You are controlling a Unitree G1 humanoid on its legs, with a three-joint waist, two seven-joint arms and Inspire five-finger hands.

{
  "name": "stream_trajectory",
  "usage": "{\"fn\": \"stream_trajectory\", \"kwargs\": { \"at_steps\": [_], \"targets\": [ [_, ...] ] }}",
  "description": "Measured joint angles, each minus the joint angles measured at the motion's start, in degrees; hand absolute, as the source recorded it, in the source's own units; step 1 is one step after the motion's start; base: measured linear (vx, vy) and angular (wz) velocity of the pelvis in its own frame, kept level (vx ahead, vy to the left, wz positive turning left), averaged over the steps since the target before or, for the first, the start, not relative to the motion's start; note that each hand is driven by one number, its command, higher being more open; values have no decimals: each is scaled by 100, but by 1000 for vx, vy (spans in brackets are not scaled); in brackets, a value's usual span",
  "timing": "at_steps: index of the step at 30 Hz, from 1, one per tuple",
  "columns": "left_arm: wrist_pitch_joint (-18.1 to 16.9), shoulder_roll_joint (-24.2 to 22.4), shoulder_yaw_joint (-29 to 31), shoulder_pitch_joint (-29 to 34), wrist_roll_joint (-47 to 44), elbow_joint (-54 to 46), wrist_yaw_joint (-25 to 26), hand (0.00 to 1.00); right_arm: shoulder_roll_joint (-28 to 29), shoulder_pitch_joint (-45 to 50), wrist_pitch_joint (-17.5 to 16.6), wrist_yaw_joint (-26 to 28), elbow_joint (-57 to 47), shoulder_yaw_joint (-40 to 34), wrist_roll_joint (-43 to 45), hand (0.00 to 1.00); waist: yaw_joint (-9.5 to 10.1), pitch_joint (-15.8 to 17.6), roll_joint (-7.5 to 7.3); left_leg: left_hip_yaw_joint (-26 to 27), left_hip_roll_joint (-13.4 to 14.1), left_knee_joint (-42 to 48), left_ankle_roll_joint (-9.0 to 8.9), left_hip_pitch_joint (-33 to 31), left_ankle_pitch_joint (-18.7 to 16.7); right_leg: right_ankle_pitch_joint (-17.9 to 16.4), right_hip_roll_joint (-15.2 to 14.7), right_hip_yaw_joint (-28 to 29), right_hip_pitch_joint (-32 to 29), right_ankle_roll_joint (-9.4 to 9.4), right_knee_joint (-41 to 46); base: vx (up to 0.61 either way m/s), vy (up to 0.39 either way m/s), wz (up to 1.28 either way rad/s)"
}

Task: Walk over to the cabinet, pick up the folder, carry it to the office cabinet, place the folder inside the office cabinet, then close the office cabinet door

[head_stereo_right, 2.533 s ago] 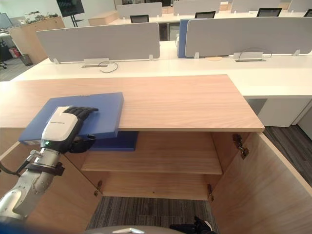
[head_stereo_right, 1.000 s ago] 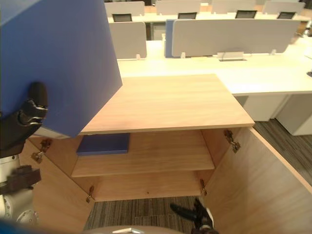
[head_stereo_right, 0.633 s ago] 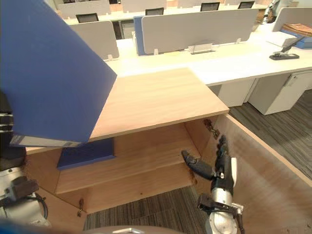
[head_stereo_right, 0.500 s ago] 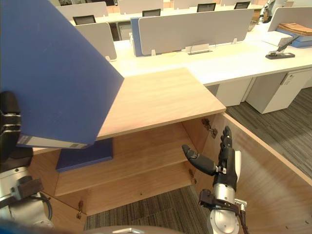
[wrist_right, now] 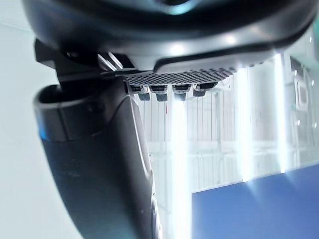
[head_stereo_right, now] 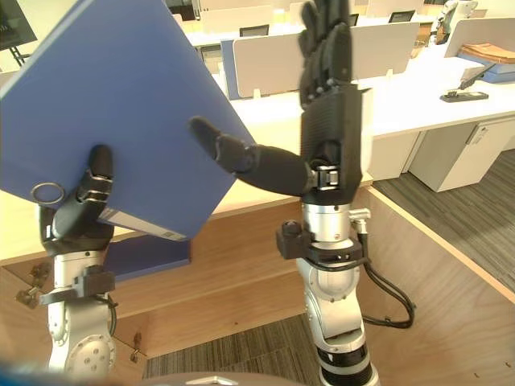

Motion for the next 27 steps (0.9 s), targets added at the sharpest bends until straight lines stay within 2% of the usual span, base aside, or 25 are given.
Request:
{"fn": "stream_trajectory", "kwargs": {
  "at_steps": [3, 7, 17, 27],
  "targets": [
    [21, 170, -54, -100, -178, 129, -68, 0, -139, -1, 18, 184, 372, -3, 954, 100, -2, -21, 5, -21, -30, -3, 20, 1, 13, 13, -31, -15, 15, 14, -15, -37, 11, 6],
    [115, 666, -223, -162, -378, 192, -362, 0, -812, -228, 177, 359, 1057, -17, 1784, 100, -4, -57, 45, -65, -51, -48, 55, 0, 55, 108, -42, -62, 85, 19, -165, -37, 11, 5],
    [217, 1710, -353, -559, -1071, 441, -862, 0, -2319, -1604, 256, 792, 1977, 14, 2729, 100, 1, -102, -16, -139, -64, -340, 83, 22, 267, 302, -24, -172, 162, 0, -459, -23, 8, 5],
    [243, 2879, -638, -696, -1627, 439, -1592, 0, -3391, -2387, 261, 1138, 2449, 174, 2730, 100, 1, -150, -88, -124, -109, -620, 93, 176, 399, 344, -44, -171, 212, 3, -537, 0, 0, 0]
  ]
}}
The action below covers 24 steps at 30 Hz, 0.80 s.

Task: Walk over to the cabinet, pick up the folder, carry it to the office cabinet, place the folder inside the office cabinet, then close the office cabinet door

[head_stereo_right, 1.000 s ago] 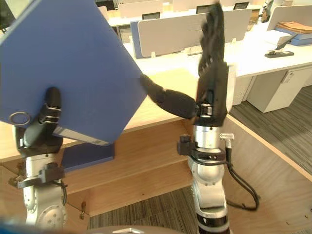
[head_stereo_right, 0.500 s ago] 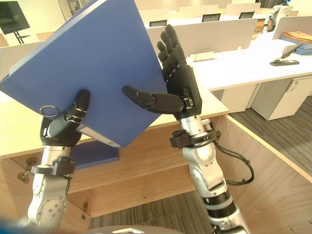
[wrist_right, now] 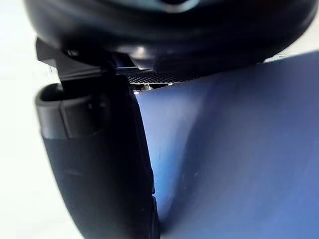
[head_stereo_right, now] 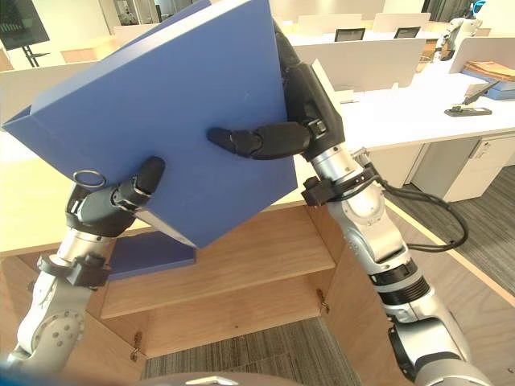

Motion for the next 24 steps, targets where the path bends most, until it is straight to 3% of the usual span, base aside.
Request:
{"fn": "stream_trajectory", "kwargs": {
  "at_steps": [7, 8, 14, 15, 18, 19, 24],
  "targets": [
    [-1, 726, -17, -94, -284, 85, -334, 0, -839, -517, -61, 408, 515, 619, 724, 100, -8, -81, -24, 16, 16, -42, -2, 19, 20, 19, -3, 6, 5, 0, -28, -14, -1, -1],
    [-1, 741, -17, -94, -284, 97, -339, 0, -871, -534, -57, 422, 538, 648, 738, 0, -8, -86, -26, 16, 16, -42, -2, 19, 20, 20, -3, 5, 5, 0, -30, 0, 0, 0],
    [145, 1419, -18, -80, -266, 326, -700, 0, -2272, -869, 192, 1192, 968, 2069, 2468, 0, 69, -125, -84, 25, 34, -42, -10, -70, 22, 144, 12, 11, 4, 1, -218, -12, 1, -1],
    [203, 1577, -27, -80, -222, 382, -966, 0, -2685, -916, 414, 1671, 927, 2540, 2760, 0, 112, -137, -111, 23, 36, -42, -11, -90, 22, 163, 12, 8, 5, 8, -260, 0, 0, 0],
    [263, 2060, -18, -78, 196, 503, -1381, 0, -3066, -639, 987, 2285, 934, 3010, 3150, 0, 135, -152, -177, 0, 35, -41, -16, -112, 20, 163, 7, -20, 2, 9, -261, -4, -2, 3],
    [263, 2090, -18, -78, 218, 514, -1430, 100, -3066, -597, 1038, 2344, 933, 3016, 3151, 0, 136, -152, -177, 0, 32, -41, -16, -111, 20, 162, 3, -22, 1, 10, -257, 0, 0, 0],
    [259, 1974, -3, -91, 53, 604, -1768, 100, -3029, -509, 1060, 2699, 905, 2819, 3172, 0, 135, -142, -191, -39, 6, -42, -24, -104, 15, 103, -30, -67, -9, 6, -195, -10, -1, 3]
  ]
}}
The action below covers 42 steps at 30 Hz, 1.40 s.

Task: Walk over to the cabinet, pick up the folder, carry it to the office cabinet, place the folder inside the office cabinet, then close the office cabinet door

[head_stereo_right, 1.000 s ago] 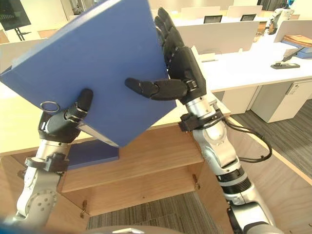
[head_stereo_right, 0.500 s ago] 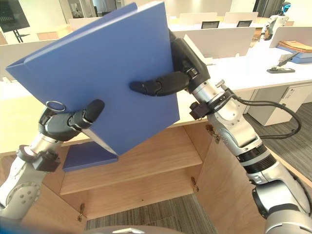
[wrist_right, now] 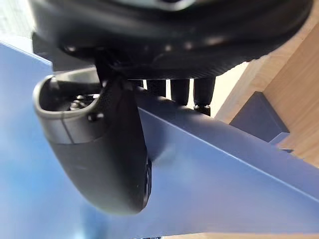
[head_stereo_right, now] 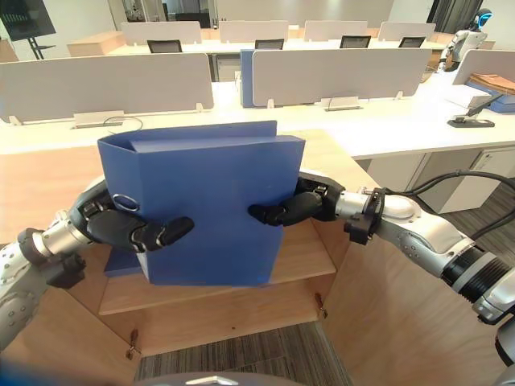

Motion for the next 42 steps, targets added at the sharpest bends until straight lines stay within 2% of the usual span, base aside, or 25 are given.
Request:
{"fn": "stream_trajectory", "kwargs": {
  "at_steps": [3, 8, 11, 13, 16, 18, 20, 22, 24, 28, 33, 42],
  "targets": [
    [-32, -209, 185, 0, -160, 6, -181, 100, 40, 55, -6, 224, -115, -380, -33, 0, 7, 17, -29, -64, -24, 0, -3, -3, -2, -44, -25, -60, -1, 10, 35, -16, -5, 9],
    [-264, -650, 296, -7, -356, 96, -342, 100, 407, 187, -5, 222, -186, -709, -284, 0, 15, 35, -89, -96, -34, 0, -7, -36, -5, -49, -33, -105, -16, 13, 42, -3, -3, 2],
    [-315, -1139, 77, 214, -602, 623, -455, 100, 582, 227, 9, 185, -271, -923, -653, 0, -1, 50, -111, -105, -39, 0, -6, -62, -5, -49, -37, -115, -31, 14, 45, 0, 0, 0],
    [-319, -1195, -100, 370, -616, 806, -453, 100, 565, 278, 15, 165, -334, -985, -825, 0, -12, 60, -129, -119, -42, 0, -7, -73, -5, -48, -37, -132, -32, 14, 43, -8, -4, 3],
    [-282, -1187, -857, 776, -478, 1665, -270, 100, 488, 403, 64, 137, -520, -1017, -1377, 0, -41, 86, -129, -129, -49, 0, -7, -83, -8, -51, -47, -150, -34, 18, 40, -3, -1, 1],
    [-230, -1115, -1357, 875, -22, 2252, -131, 100, 415, 440, 123, 150, -654, -1017, -1646, 0, -69, 115, -117, -142, -56, 0, -7, -88, -9, -57, -56, -162, -34, 27, 42, 0, 0, 0],
    [-18, -923, -2043, 943, 677, 2828, -140, 100, 480, 438, 138, 133, -853, -1070, -1633, 0, -154, 167, -99, -143, -59, 0, -7, -88, -9, -59, -61, -162, -34, 30, 47, 0, 0, 0],
    [343, -911, -3074, 944, 2004, 3883, -178, 100, 830, 434, -59, 103, -1393, -1280, -1566, 0, -316, 192, -69, -116, -47, -2, -1, -91, -29, -67, -69, -146, -56, 40, 48, -8, -1, -7],
    [465, -964, -3518, 989, 2904, 4465, -237, 100, 896, 414, -240, 86, -1770, -1351, -1402, 0, -334, 196, -104, -96, -25, -1, -11, -84, -38, -67, -64, -157, -62, 38, 51, 3, -2, -4],
    [280, -1266, -3386, 864, 3789, 4930, -360, 100, 1005, 165, -314, 57, -2064, -1494, -1409, 0, -207, 196, -136, -121, -29, -2, -8, -73, -36, -70, -65, -258, -53, 34, 77, -22, -10, 3],
    [-9, -1704, -3274, 665, 4249, 5414, -537, 100, 1149, 123, -321, 16, -2127, -1536, -1488, 0, -212, 188, -134, -158, -67, -6, 13, -81, -20, -84, -127, -307, -52, 29, 98, -39, 5, 5],
    [-600, -2440, -2342, 617, 5439, 6118, -774, 100, 1248, -46, -299, 17, -2346, -1541, -2108, 0, -167, 131, -52, -245, -70, -8, 29, -156, 9, -79, -101, -419, -54, 28, 70, -10, -13, 5]
  ]
}}
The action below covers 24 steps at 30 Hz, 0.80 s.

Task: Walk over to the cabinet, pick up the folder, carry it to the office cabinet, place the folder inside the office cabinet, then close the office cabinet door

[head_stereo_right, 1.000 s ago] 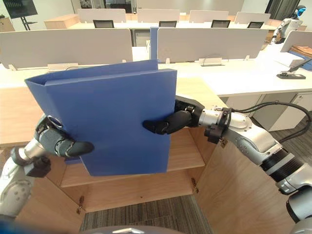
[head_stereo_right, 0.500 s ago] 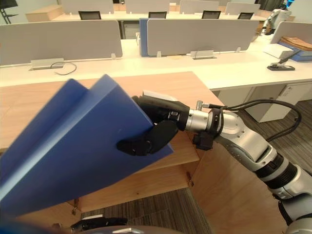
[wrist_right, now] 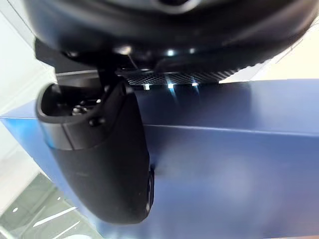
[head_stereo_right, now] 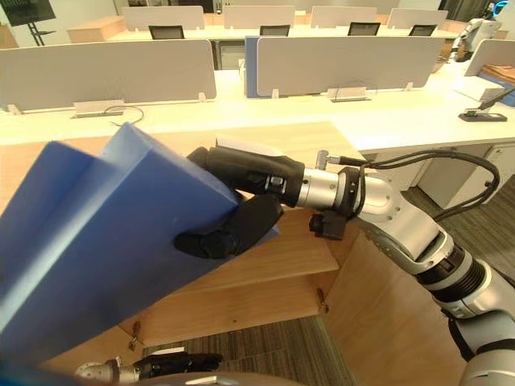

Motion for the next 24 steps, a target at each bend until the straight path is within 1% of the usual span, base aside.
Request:
{"fn": "stream_trajectory", "kwargs": {
  "at_steps": [1, 3, 4, 5, 6, 7, 8, 9, 10, 11, 12, 13, 14, 16, 17, 19, 20, 22, 24],
  "targets": [
    [-115, -136, 277, 38, 317, 46, -7, 100, 151, 26, -1, -4, -112, 23, -261, 0, 12, -15, 25, 1, 3, 0, 0, -5, 0, 3, 4, 0, -1, -1, -6, 0, 0, 0],
    [-272, -324, 676, 93, 681, 137, -29, 100, 378, 160, -15, -25, -263, 151, -514, 0, 24, -24, 43, 1, 9, 0, 0, -6, 0, 6, 9, 0, 0, -4, -8, 0, 0, 0],
    [-409, -483, 1086, 177, 1028, 138, -29, 100, 538, 343, -26, -100, -331, 466, -676, 0, 45, -30, 52, 2, 16, 0, 0, -3, 0, 10, 16, 0, 3, -8, -7, 0, 0, 0],
    [-439, -550, 1237, 197, 1147, 138, -28, 100, 558, 421, -24, -115, -331, 657, -747, 0, 60, -32, 54, 2, 18, 0, 0, -1, 0, 11, 17, 0, 6, -10, -7, 0, 0, 0],
    [-443, -703, 1588, 249, 1308, 185, 106, 100, 563, 597, -23, -143, -310, 1057, -915, 0, 125, -33, 55, 1, 18, 0, -1, -3, 0, 11, 16, 0, 6, -10, -6, -37, -9, 3],
    [-381, -1224, 2037, 205, 1629, 497, 1050, 100, 556, 788, -20, -135, -255, 1425, -1195, 0, 175, -26, 40, -12, 10, 0, -1, -13, 4, 13, 5, -9, 4, -8, -7, -40, -7, 5],
    [-255, -1527, 2345, 98, 2000, 769, 1749, 100, 563, 881, -20, -116, -183, 1606, -1304, 0, 205, -16, 1, -18, 9, 0, 0, -15, 11, 13, 3, -13, 2, -8, -8, -50, -4, 4],
    [231, -1831, 2798, -64, 2470, 1293, 2795, 100, 647, 1051, -14, -121, 41, 1904, -1545, 0, 226, -28, -125, -22, 34, 0, -13, -21, 22, 7, 3, -14, -9, -16, -11, -49, -16, 0],
    [566, -1822, 3189, -50, 2554, 1689, 3310, 100, 800, 1177, -8, -141, 292, 2050, -1872, 0, 177, 2, -293, -24, 80, 0, -37, -37, 28, -5, 45, -15, -31, -42, -9, -43, -28, -2],
    [682, -1828, 3477, -48, 2452, 1836, 3430, 100, 802, 1228, -7, -141, 348, 2088, -2047, 0, 149, 15, -386, -26, 95, 0, -45, -46, 31, -6, 60, -17, -37, -50, -9, -25, -50, 1],
    [807, -1898, 3943, -52, 2235, 1901, 3598, 100, 742, 1274, -8, -130, 488, 2195, -2381, 0, 144, 50, -530, -36, 102, 1, -57, -55, 39, -5, 65, -29, -45, -56, -7, -20, -42, 2],
    [848, -1958, 4134, -62, 2206, 1905, 3713, 100, 729, 1276, -6, -119, 702, 2314, -2721, 0, 156, 46, -570, -33, 89, 2, -57, -53, 40, -3, 54, -26, -44, -57, -7, 0, 0, 0],
    [848, -1979, 4177, -75, 2207, 1922, 3727, 100, 736, 1292, -6, -116, 802, 2337, -2892, 0, 159, 46, -569, -30, 75, 2, -57, -51, 39, -3, 38, -25, -43, -56, -6, 0, 0, 0],
    [859, -2018, 4250, -84, 2206, 1971, 3748, 100, 749, 1430, -25, -123, 1040, 2382, -3295, 0, 150, 64, -503, -29, 41, 2, -55, -50, 39, -1, 3, -24, -44, -52, -5, 0, 0, 0],
    [913, -2066, 4406, -97, 2195, 2000, 3806, 100, 754, 1499, -37, -142, 1216, 2443, -3529, 0, 130, 94, -430, -28, 33, 2, -54, -50, 38, 2, -6, -23, -45, -47, -5, 0, 0, 0],
    [1005, -2084, 4482, -97, 2108, 2066, 3895, 100, 807, 1608, -115, -183, 1436, 2454, -3852, 0, 124, 100, -336, -30, 33, 3, -54, -50, 38, 2, -3, -26, -45, -47, -9, 0, 0, 0],
    [1034, -2112, 4554, -102, 2089, 2128, 3937, 100, 913, 1669, -160, -206, 1632, 2458, -4092, 0, 123, 103, -279, -31, 39, 3, -54, -49, 38, 2, 5, -26, -45, -47, -12, 0, 0, 0],
    [1058, -2153, 4630, -103, 2024, 2160, 3979, 100, 1138, 1789, -184, -233, 1998, 2424, -4320, 0, 125, 109, -225, -32, 54, 3, -55, -50, 38, 1, 21, -26, -44, -49, -17, 0, 0, 0],
    [1065, -2214, 4666, -105, 1932, 2166, 4060, 100, 1685, 2112, -197, -277, 2861, 2162, -4644, 0, 149, 161, -167, -56, 70, 4, -56, -57, 39, 0, 40, -51, -43, -51, -17, -1, -2, 2]
  ]
}}
